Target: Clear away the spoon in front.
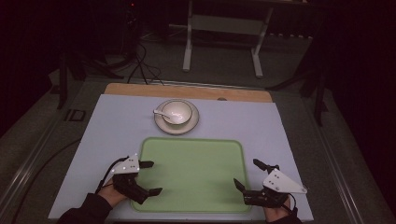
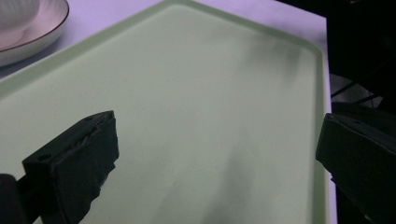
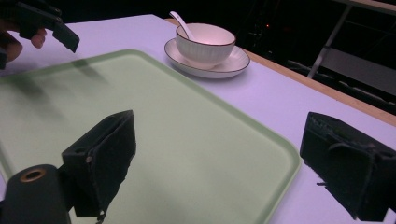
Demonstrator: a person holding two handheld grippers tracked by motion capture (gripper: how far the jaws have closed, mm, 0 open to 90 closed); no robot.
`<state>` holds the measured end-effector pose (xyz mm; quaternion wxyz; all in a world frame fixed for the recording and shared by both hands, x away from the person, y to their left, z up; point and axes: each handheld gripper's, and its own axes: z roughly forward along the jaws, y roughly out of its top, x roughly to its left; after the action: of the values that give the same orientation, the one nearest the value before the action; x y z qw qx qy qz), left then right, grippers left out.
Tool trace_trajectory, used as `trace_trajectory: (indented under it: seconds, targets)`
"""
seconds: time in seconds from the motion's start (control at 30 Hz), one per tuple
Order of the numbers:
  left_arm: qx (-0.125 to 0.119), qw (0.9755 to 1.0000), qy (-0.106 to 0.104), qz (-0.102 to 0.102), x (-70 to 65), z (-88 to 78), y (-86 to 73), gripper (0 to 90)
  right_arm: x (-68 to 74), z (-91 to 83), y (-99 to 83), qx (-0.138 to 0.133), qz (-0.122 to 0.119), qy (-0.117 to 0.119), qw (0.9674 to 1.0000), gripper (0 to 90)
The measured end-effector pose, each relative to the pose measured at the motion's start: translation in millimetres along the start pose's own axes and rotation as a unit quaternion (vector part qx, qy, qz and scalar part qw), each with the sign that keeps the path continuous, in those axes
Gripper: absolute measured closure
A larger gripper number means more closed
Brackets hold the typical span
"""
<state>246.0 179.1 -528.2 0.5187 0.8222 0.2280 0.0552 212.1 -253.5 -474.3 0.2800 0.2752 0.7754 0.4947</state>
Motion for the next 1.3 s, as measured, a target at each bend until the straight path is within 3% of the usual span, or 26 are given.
trace_trajectory:
  seconds: [0.2, 0.33, 0.4, 0.53, 0.63, 0.67, 0.73, 0.87, 0.97, 1.0, 1.13, 1.3]
  targets:
    - [-0.002, 0.9998, -0.021, 0.005, -9.7, 0.6, 13.1, 0.0, 1.6, -0.4, 0.8, -0.001, -0.002, -0.002, 1.0000, 10.6]
    - [-0.016, 0.9991, -0.039, -0.005, -12.6, -0.8, 26.0, 0.0, 2.1, 0.6, 1.0, -0.001, -0.005, -0.003, 1.0000, 10.6]
    - [-0.017, 0.9991, -0.037, -0.003, -13.0, -2.2, 31.4, 0.0, 2.8, 0.7, 1.3, -0.001, -0.005, -0.003, 1.0000, 10.6]
    - [-0.036, 0.9990, -0.016, -0.020, -6.3, -9.9, 45.7, 0.0, 3.2, 0.7, 1.9, -0.003, -0.007, -0.004, 1.0000, 10.6]
    - [-0.054, 0.9977, -0.006, -0.041, 6.6, -14.9, 58.9, 0.0, 3.6, 0.4, 2.2, -0.004, -0.008, -0.005, 0.9999, 10.6]
    - [-0.061, 0.9971, 0.009, -0.044, 10.5, -15.8, 63.5, 0.0, 3.9, 0.4, 2.3, -0.003, -0.008, -0.005, 0.9999, 10.6]
    - [-0.072, 0.9952, 0.025, -0.061, 20.4, -17.0, 71.8, 0.0, 4.1, 0.4, 2.5, -0.004, -0.009, -0.005, 0.9999, 10.6]
    - [-0.096, 0.9886, 0.064, -0.097, 38.1, -13.9, 83.8, 0.5, 4.3, -0.1, 2.9, -0.006, -0.009, -0.004, 0.9999, 10.6]
    - [-0.116, 0.9795, 0.088, -0.139, 52.4, -6.5, 87.0, 2.0, 3.8, -0.3, 2.9, -0.006, -0.008, -0.004, 0.9999, 10.6]
    - [-0.120, 0.9751, 0.094, -0.161, 58.3, -3.3, 87.3, 2.1, 3.8, -0.4, 2.9, -0.006, -0.008, -0.004, 0.9999, 10.6]
    - [-0.149, 0.9546, 0.121, -0.228, 78.2, 8.1, 85.2, 6.8, 4.4, -0.6, 3.2, -0.008, -0.009, -0.003, 0.9999, 10.6]
    - [-0.174, 0.9300, 0.165, -0.279, 97.6, 16.1, 81.5, 14.6, 4.3, -0.5, 3.1, -0.008, -0.008, 0.000, 0.9999, 10.6]
